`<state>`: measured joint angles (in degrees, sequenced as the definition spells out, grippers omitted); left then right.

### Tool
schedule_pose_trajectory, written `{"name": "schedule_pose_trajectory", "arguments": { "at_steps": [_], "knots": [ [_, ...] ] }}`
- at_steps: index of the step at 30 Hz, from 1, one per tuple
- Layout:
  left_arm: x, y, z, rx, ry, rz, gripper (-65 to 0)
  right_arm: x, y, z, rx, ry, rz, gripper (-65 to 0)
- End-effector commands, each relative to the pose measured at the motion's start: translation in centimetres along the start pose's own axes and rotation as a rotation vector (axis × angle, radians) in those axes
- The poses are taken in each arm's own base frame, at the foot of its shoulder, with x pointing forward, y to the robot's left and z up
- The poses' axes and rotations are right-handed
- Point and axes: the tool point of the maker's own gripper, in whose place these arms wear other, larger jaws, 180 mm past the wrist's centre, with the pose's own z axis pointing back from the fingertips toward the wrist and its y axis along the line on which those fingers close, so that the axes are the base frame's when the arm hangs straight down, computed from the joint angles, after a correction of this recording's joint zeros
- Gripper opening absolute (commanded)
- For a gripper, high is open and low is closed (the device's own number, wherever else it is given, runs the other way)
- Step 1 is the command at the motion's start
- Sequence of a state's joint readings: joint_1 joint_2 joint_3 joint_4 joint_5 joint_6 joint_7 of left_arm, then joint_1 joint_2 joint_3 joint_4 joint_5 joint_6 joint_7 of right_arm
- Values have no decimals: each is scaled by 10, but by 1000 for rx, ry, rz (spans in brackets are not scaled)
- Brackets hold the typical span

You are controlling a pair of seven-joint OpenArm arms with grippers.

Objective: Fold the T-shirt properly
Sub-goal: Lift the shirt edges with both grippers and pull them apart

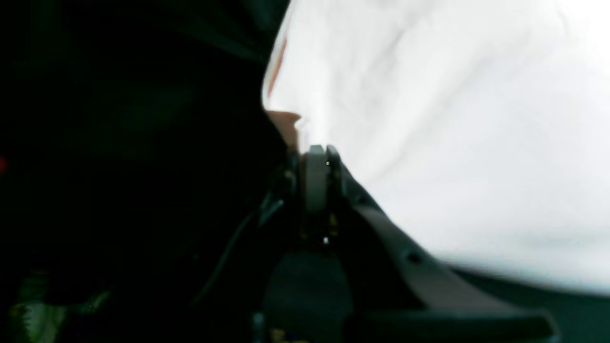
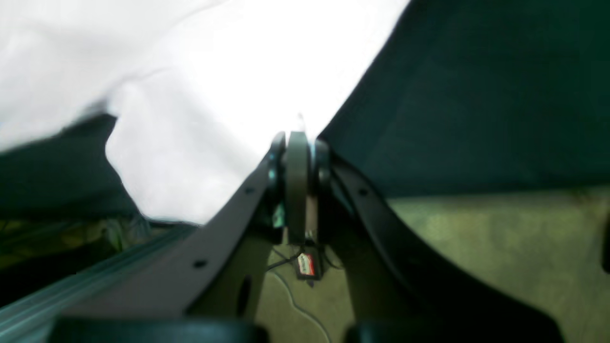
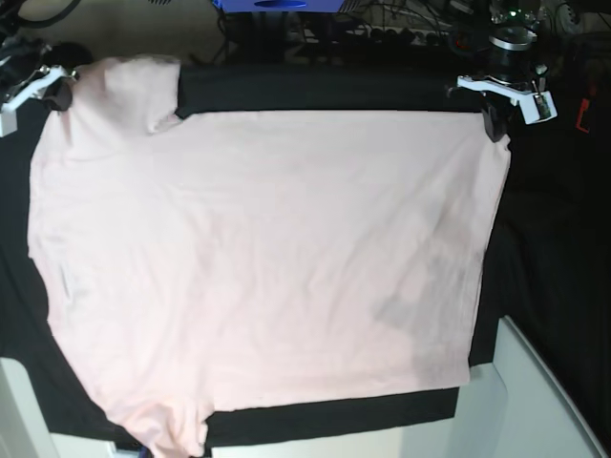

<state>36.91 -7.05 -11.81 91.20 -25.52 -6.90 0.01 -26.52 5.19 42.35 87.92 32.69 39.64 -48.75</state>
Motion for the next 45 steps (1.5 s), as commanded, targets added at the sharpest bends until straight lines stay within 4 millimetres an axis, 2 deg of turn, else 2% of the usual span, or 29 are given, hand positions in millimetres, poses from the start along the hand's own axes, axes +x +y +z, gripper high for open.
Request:
{"name": "schedule_pose_trajectory", "arguments": {
  "at_steps": [1, 4, 10, 15, 20, 27, 33, 41, 45],
  "knots": [
    [14, 7, 4, 14, -46, -17, -650, 6, -5, 8, -13, -16, 17, -649],
    [21, 11, 9, 23, -58, -28, -650, 7, -8, 16, -31, -18, 38, -649],
    [18, 11, 22, 17, -41, -39, -650, 17, 0, 34, -53, -23, 120, -649],
    [10, 8, 27, 28, -26, -18, -650, 35, 5, 36, -62, -32, 164, -649],
    [12, 5, 24, 22, -33, -16, -650, 57, 6, 31, -63, -42, 191, -649],
    [14, 0, 4, 16, 15, -3, -650, 95, 3, 26, -80, -82, 207, -649],
    [29, -10, -17, 2, 4, 21, -650, 120, 5, 25, -85, -134, 203, -649],
    [44, -22, -38, -19, 14, 43, -650, 141, -14, 18, -101, -131, 158, -649],
    [59, -26, -47, -26, -26, 50, -650, 154, -22, 13, -100, -137, 142, -649]
  ]
}}
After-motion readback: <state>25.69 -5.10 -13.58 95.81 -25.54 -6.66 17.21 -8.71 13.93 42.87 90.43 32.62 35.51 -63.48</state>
